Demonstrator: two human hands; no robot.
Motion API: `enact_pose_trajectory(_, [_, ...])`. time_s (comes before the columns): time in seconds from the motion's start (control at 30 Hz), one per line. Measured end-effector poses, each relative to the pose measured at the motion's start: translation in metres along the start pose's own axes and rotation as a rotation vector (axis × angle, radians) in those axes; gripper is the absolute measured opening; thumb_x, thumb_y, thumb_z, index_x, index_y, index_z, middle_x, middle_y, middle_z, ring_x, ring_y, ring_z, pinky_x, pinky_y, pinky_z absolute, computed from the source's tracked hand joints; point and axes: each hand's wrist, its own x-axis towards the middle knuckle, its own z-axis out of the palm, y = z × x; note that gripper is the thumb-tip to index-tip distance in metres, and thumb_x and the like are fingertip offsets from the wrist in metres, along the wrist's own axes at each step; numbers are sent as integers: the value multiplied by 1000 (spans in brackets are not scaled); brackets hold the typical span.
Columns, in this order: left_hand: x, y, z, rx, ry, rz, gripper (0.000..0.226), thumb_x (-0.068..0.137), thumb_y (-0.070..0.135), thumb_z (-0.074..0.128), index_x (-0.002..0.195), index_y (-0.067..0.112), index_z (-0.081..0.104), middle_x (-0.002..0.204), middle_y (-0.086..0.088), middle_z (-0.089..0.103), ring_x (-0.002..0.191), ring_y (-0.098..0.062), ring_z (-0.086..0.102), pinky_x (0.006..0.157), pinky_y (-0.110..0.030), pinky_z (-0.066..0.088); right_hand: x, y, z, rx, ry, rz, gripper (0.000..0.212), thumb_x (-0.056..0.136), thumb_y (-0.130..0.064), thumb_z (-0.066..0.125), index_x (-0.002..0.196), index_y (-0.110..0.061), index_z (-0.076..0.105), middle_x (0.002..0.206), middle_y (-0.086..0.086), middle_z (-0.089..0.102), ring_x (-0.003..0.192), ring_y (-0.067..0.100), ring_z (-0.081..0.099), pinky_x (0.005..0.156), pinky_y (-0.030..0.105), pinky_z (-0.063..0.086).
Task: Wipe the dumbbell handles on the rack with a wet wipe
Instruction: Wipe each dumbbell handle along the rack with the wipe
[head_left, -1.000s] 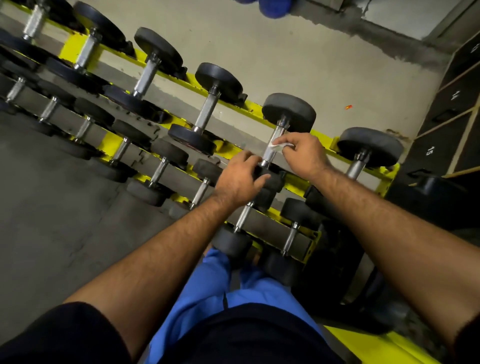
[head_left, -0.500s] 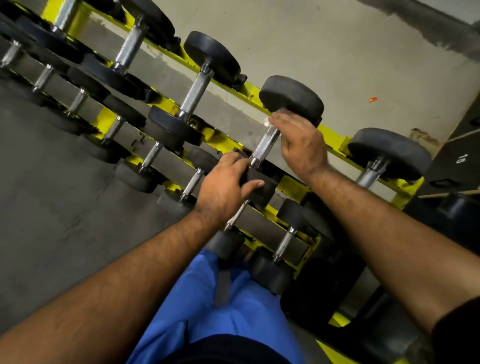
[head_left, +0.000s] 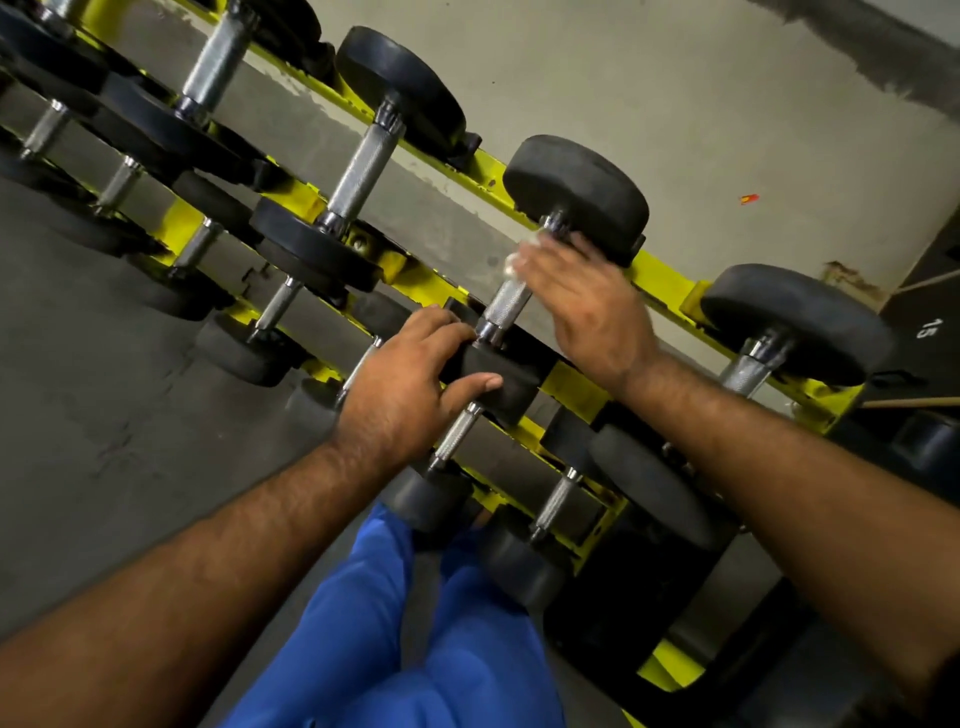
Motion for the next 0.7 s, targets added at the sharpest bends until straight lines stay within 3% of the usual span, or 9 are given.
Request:
enact_pose_trajectory(0.07, [0,-1,-2,-10,-3,-4,63,84,66,57,122,16,64,127,-1,57,118,-12,51,84,-21,40,-3,-9,1,-14,19,112,55,90,8,50,143,-3,49,149,12,48,144,27,37,120,42,28])
enact_pose_trajectory(0.23, [0,-2,-2,-23,2,8,65,83,69,47,121,18,63,126,2,56,118,-11,50,85,-24,44,-8,-3,3,22,-34,-38,54,91,8,48,144,-4,48,150,11,47,146,27,34,120,44,28])
enact_pose_trajectory(0.33, [0,-4,0,-39,-4,1,63,84,69,47,122,20,61,127,4,54,118,-10,50,85,-26,46,-2,-2,3,11,16,87,55,91,8,48,145,-4,47,151,12,46,146,26,33,120,41,28])
enact_pose_trajectory(0.47, [0,-6,1,-43,8,3,63,84,69,46,122,21,60,128,5,53,117,-8,49,85,-25,46,-4,-7,6,46,-61,-91,51,94,6,42,143,-6,51,148,11,49,145,27,36,119,45,29])
enact_pose_trajectory(0.6, [0,-4,3,-42,11,2,65,84,69,45,122,20,61,128,4,52,118,-7,47,86,-22,43,3,0,3,47,18,83,50,93,6,43,141,-6,54,146,9,52,144,25,38,118,38,31])
enact_pose_trajectory(0.7, [1,-4,1,-48,17,4,65,84,69,46,121,19,62,128,4,54,118,-8,49,87,-24,45,0,-19,8,108,-47,-77,45,94,6,46,136,-4,58,141,11,57,141,29,42,119,43,30])
